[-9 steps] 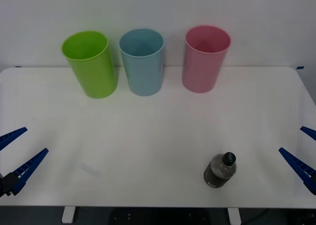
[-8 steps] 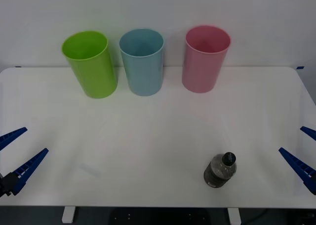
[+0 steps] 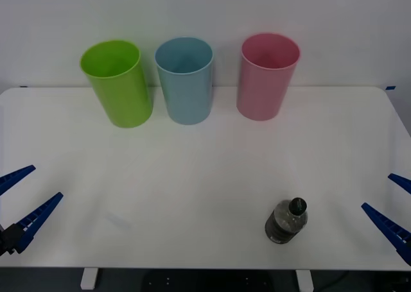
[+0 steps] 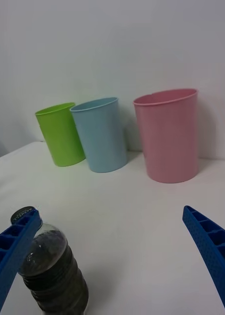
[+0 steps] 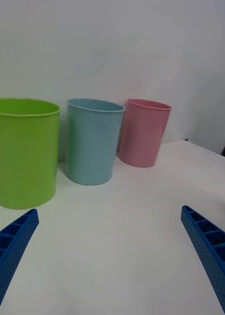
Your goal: Grasp the object on the table and drop it into the matching bin: aluminum can to the light blue bin, PET bottle to the pink bin.
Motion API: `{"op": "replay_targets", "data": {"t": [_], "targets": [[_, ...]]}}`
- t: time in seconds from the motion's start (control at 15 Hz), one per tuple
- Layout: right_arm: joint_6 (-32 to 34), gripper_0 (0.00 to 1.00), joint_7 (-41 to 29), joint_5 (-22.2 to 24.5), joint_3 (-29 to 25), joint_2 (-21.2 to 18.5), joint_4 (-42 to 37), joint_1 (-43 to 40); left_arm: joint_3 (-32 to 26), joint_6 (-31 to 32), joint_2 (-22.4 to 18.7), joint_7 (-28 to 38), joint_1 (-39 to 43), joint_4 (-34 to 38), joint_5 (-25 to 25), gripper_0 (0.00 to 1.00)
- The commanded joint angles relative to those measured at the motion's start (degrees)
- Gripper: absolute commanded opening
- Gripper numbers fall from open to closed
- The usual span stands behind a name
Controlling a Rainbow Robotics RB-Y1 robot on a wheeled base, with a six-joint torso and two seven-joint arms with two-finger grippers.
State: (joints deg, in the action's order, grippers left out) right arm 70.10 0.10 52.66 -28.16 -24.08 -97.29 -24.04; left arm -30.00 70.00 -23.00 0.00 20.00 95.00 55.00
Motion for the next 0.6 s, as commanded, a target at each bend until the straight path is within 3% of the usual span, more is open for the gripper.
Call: {"op": "replay_targets", "data": {"t": [0.07, 0.33, 0.6], "targets": [[0.1, 1.0, 0.9, -1.9, 1.8, -2.3, 0.0, -1.5, 0.0, 0.0, 0.0, 0.0, 0.0, 0.0, 0.0, 1.0], [3.2, 1.0, 3.4, -2.6, 2.8, -4.0, 2.5, -1.7, 0.0, 0.0, 0.0, 0.0, 0.0, 0.0, 0.0, 1.0], [4.1, 1.0, 13.7, -2.6, 3.7, -6.0, 6.6, -1.2, 0.0, 0.0, 0.0, 0.0, 0.0, 0.0, 0.0, 1.0]]}}
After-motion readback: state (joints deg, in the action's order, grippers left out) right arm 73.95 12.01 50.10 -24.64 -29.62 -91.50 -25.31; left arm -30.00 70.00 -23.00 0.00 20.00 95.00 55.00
